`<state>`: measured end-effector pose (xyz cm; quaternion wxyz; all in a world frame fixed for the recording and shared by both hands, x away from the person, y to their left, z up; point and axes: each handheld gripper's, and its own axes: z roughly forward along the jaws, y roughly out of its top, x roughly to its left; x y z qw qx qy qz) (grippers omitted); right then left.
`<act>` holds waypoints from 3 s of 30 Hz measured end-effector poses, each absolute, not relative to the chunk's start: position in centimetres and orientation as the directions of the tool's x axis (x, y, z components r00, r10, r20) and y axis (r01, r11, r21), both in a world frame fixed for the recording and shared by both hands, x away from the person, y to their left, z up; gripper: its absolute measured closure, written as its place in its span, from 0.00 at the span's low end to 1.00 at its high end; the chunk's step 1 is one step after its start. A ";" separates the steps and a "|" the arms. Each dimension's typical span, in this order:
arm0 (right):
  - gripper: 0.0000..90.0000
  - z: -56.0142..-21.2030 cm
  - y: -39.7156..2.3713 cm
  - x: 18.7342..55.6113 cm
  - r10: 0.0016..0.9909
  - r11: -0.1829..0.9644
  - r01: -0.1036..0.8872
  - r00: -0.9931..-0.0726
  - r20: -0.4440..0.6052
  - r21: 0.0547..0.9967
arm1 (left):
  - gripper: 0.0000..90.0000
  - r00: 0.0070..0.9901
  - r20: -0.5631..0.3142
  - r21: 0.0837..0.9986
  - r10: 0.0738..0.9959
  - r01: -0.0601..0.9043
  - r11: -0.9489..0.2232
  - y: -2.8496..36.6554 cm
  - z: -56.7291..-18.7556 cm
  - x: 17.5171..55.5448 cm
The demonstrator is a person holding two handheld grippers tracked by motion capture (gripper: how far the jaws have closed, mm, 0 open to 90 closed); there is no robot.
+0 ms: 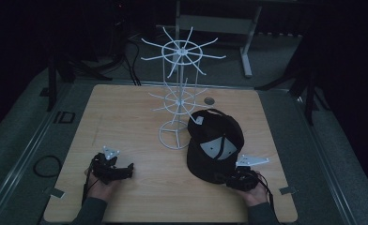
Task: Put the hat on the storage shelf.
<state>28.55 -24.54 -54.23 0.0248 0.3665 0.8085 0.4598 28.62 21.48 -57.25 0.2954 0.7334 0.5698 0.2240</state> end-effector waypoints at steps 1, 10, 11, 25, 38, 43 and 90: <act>0.80 -54.2 -24.6 28.6 0.614 0.303 0.570 -0.729 0.301 0.764 | 0.02 0.250 -0.008 0.688 0.968 0.704 -0.176 21.5 -57.2 28.6; 0.83 -53.6 -25.0 28.8 0.620 0.272 0.565 -0.722 0.307 0.779 | 0.02 0.250 -0.007 0.688 0.968 0.704 -0.176 21.5 -57.2 28.6; 0.84 -53.5 -25.0 28.9 0.621 0.271 0.564 -0.722 0.306 0.780 | 0.02 0.250 -0.008 0.688 0.968 0.704 -0.176 21.5 -57.2 28.6; 0.93 -52.3 -25.5 30.5 0.669 0.219 0.564 -0.681 0.298 0.796 | 0.02 0.250 -0.007 0.688 0.968 0.704 -0.176 21.5 -57.2 28.6; 0.96 -51.4 -26.3 31.8 0.756 0.168 0.572 -0.598 0.267 0.803 | 0.02 0.251 -0.007 0.687 0.968 0.704 -0.178 21.5 -57.2 28.6; 0.96 -51.2 -27.0 32.1 0.784 0.157 0.575 -0.567 0.253 0.803 | 0.02 0.251 -0.007 0.688 0.968 0.704 -0.177 21.5 -57.2 28.6; 0.96 -47.9 -25.0 40.0 0.853 0.161 0.486 -0.506 0.126 0.859 | 0.02 0.250 -0.011 0.689 0.968 0.704 -0.174 21.5 -57.2 28.6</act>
